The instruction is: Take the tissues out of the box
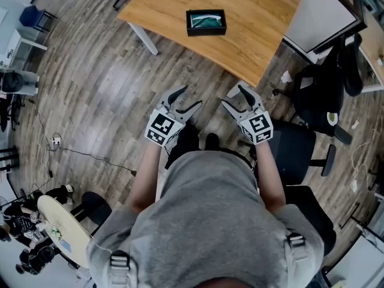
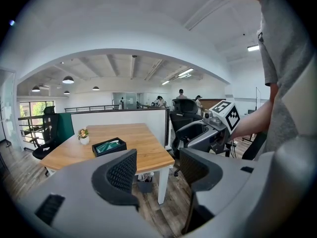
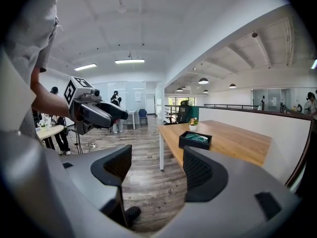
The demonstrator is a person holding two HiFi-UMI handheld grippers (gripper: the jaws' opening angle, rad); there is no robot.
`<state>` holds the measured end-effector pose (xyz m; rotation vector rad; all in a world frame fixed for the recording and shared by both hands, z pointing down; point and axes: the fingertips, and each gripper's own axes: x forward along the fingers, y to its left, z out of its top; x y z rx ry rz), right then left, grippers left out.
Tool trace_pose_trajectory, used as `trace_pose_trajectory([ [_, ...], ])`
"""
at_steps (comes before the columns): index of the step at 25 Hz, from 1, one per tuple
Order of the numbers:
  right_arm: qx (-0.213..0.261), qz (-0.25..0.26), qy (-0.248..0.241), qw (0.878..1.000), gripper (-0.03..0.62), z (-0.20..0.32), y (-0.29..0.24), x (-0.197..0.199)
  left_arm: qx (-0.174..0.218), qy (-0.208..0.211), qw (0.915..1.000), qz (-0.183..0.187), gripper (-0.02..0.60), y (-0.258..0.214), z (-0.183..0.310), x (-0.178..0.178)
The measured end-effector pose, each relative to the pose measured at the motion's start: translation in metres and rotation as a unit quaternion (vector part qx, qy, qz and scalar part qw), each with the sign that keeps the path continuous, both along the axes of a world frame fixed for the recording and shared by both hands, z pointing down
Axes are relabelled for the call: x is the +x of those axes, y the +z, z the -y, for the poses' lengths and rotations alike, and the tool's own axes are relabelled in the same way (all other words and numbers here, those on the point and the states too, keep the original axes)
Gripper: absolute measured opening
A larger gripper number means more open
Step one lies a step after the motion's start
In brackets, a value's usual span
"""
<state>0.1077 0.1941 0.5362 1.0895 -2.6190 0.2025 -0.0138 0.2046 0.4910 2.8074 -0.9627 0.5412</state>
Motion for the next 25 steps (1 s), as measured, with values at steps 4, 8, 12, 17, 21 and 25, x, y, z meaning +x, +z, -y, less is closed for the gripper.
trace_pose_trajectory([
  [4, 0.0, -0.003, -0.003, 1.0, 0.328, 0.009, 0.0, -0.008, -0.001, 0.002, 1.0, -0.001, 0.273, 0.0, 0.007, -0.007],
  [8, -0.003, -0.01, -0.006, 1.0, 0.327, 0.018, 0.001, -0.016, -0.002, 0.001, 1.0, -0.002, 0.273, 0.0, 0.015, -0.016],
  [12, -0.007, -0.027, -0.003, 1.0, 0.324, 0.029, 0.002, -0.023, -0.008, 0.007, 0.9999, -0.008, 0.273, 0.005, 0.031, -0.027],
  [17, -0.01, -0.051, 0.0, 0.999, 0.324, 0.054, 0.002, -0.034, -0.005, 0.014, 0.9998, -0.013, 0.273, 0.001, 0.064, -0.035],
  [21, -0.014, -0.052, 0.011, 0.999, 0.324, 0.076, 0.002, -0.046, -0.007, 0.033, 0.9994, -0.013, 0.273, -0.001, 0.091, -0.044],
  [25, -0.016, -0.046, 0.031, 0.998, 0.324, 0.095, 0.004, -0.058, -0.006, 0.058, 0.9983, -0.002, 0.273, 0.002, 0.115, -0.053],
])
